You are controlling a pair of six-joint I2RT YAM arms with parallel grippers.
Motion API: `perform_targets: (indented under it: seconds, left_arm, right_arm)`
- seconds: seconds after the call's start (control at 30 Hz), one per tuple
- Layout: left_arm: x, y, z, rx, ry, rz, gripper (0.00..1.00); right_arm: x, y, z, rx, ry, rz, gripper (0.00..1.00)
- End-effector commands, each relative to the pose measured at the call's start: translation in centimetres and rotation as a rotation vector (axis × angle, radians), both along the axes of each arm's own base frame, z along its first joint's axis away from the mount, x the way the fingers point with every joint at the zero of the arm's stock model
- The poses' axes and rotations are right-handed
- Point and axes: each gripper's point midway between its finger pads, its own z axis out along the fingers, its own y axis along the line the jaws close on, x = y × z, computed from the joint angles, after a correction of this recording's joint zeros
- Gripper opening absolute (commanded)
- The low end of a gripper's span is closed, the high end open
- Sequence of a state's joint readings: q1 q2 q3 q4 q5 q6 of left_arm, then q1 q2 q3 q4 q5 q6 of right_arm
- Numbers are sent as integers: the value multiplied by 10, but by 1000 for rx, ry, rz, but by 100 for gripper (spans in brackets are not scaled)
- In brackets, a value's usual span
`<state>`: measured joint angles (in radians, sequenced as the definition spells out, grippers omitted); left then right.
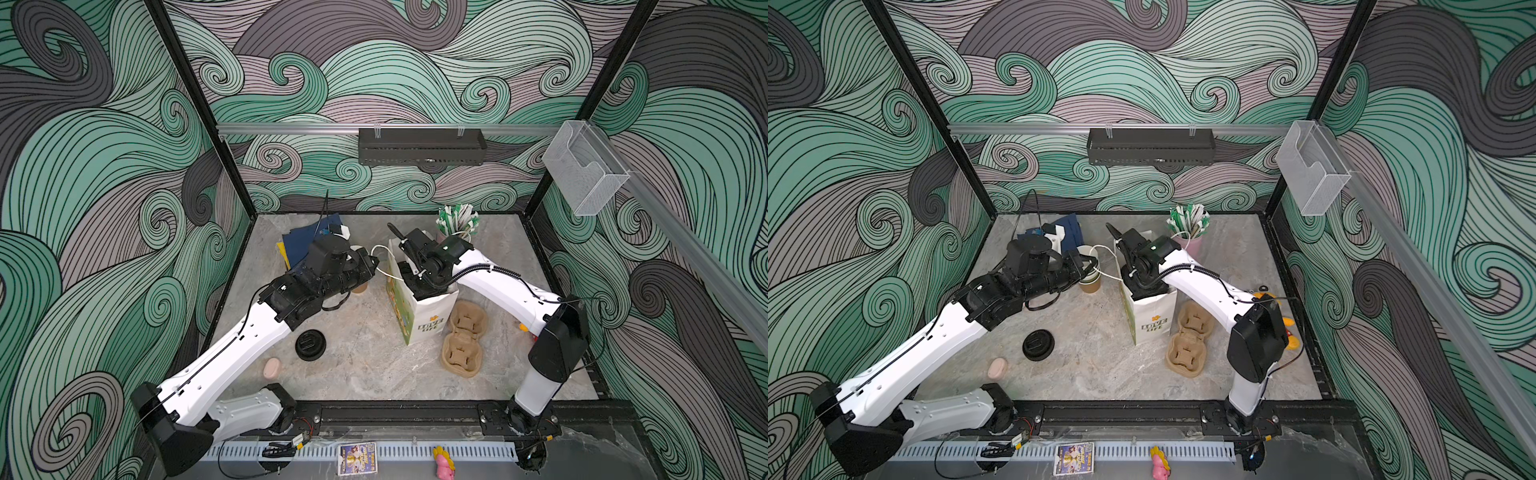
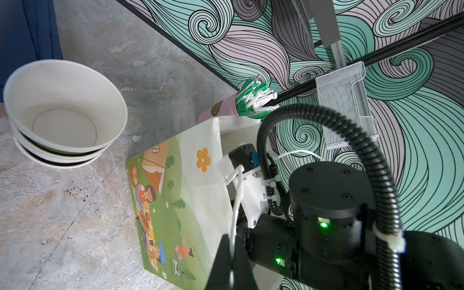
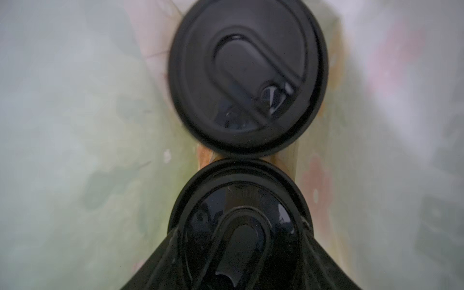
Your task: Pack the takeout coffee
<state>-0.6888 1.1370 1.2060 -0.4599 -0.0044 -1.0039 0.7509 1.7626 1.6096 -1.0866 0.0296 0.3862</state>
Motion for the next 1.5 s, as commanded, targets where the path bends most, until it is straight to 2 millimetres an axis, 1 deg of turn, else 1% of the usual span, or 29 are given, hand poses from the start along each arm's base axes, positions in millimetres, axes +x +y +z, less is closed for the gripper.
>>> perform_targets:
  seconds: [0.0, 0.43, 0.7, 0.87, 1.17, 1.47]
  left_arm:
    - [1, 7, 4, 2, -12, 24, 0]
    - [1, 7, 5, 0, -12, 25, 0]
    - [-1, 10, 5, 4, -12, 30, 0]
    - [-1, 13, 4, 9, -15, 39, 0]
    - [0, 15, 1, 7, -10, 46, 0]
    - [1, 15, 0, 7, -8, 48, 0]
  right_arm:
    - [2, 0, -16, -28, 10, -11, 46]
    - [-4, -3, -46, -70, 64, -2, 46]
    - [-15, -7, -64, -103, 131, 7, 46]
    - [-26, -13, -66, -132, 162, 15, 45]
    - [-40, -24, -69, -180, 212, 6, 46]
    - [-50, -31, -80, -232, 263, -1, 46]
